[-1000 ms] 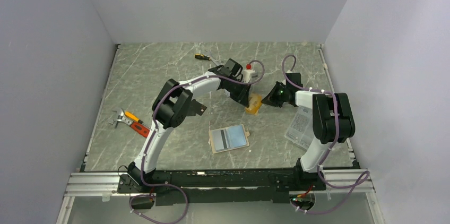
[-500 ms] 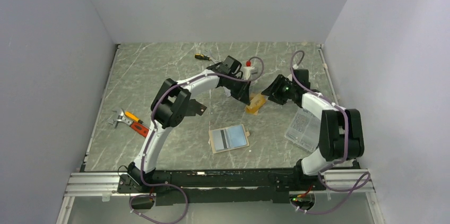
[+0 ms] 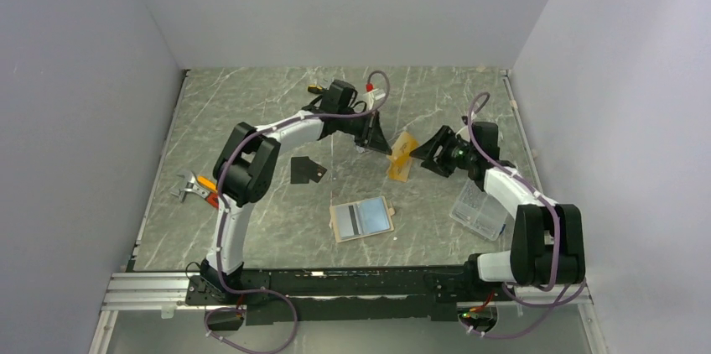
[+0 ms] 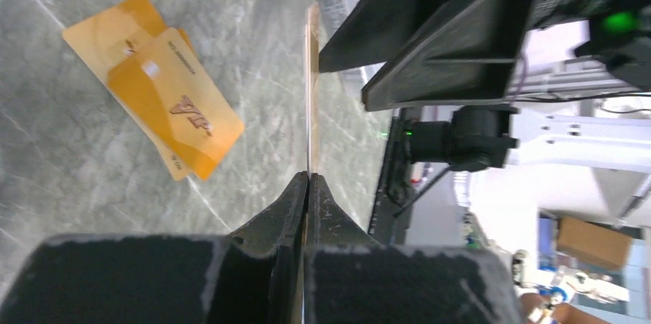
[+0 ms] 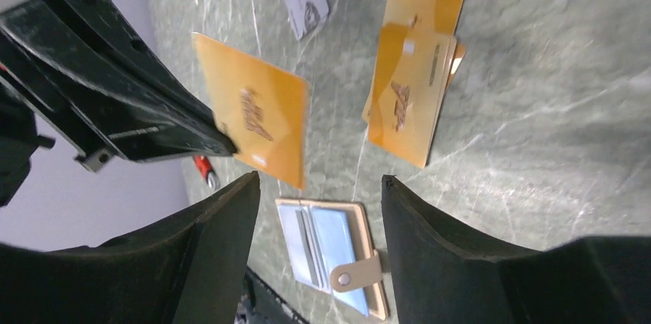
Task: Put the credit cards into the card holder
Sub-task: Pick up the credit card from the center of the board.
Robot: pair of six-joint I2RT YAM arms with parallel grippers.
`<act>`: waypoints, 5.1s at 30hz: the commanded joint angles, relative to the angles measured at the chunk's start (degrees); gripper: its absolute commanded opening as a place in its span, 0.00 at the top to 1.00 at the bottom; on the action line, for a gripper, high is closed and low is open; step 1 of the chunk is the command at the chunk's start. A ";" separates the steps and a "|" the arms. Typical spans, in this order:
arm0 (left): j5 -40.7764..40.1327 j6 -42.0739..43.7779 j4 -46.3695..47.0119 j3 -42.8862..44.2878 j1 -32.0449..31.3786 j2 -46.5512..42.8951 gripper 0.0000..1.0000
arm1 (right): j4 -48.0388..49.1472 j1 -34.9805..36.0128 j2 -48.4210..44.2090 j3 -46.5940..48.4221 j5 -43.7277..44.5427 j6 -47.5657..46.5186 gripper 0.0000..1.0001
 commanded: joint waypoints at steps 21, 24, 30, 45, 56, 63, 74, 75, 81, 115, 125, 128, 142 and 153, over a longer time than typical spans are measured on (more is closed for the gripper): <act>7.97 -40.48 49.87 -17.74 1.42 -8.19 1.00 | 32.95 3.82 -1.23 -4.69 -13.20 18.23 0.80; 8.26 -39.16 48.99 -18.09 1.17 -8.53 1.00 | 32.62 3.99 -1.40 -4.61 -13.04 17.76 0.93; 9.08 -40.04 52.50 -18.39 1.03 -9.04 0.62 | 28.21 3.99 -2.52 -4.44 -14.63 13.68 1.00; 8.80 -51.56 69.62 -20.44 0.93 -6.23 0.50 | 26.34 4.38 -0.12 -4.45 -19.86 11.32 1.00; 9.28 -51.27 70.29 -21.12 0.98 -7.91 0.65 | 21.48 3.61 0.01 -3.71 -14.59 9.39 1.00; 9.54 -51.44 70.86 -21.35 0.16 -8.72 0.66 | 21.58 2.77 0.04 -2.80 -11.19 9.89 0.99; 9.85 -52.18 72.06 -20.84 -0.75 -8.21 0.69 | 26.19 2.25 3.13 -1.85 -10.75 13.16 1.00; 9.85 -51.65 71.43 -20.83 -0.80 -8.20 0.72 | 27.62 2.25 3.22 -2.11 -11.69 13.69 1.00; 9.95 -48.79 68.91 -21.14 -0.49 -7.05 0.48 | 32.62 2.31 1.71 -3.85 -17.75 15.44 0.99; 8.21 -44.18 60.86 -21.77 -0.90 -11.61 0.41 | 26.88 6.08 5.34 -1.27 -19.09 11.34 1.00; 8.72 -45.75 62.49 -21.89 -0.97 -11.11 0.59 | 21.49 4.42 3.16 -1.28 -12.49 8.88 0.98; 8.51 -45.79 62.58 -22.25 -0.92 -11.41 0.62 | 21.04 3.70 2.31 -1.40 -11.25 8.93 0.96; 8.76 -47.38 64.74 -22.20 -1.28 -11.55 0.66 | 13.69 2.35 -1.43 -1.94 -4.38 4.90 0.84; 9.10 -46.66 62.81 -21.51 -1.96 -11.24 0.59 | 16.85 1.36 -3.21 -2.96 -2.77 7.86 0.88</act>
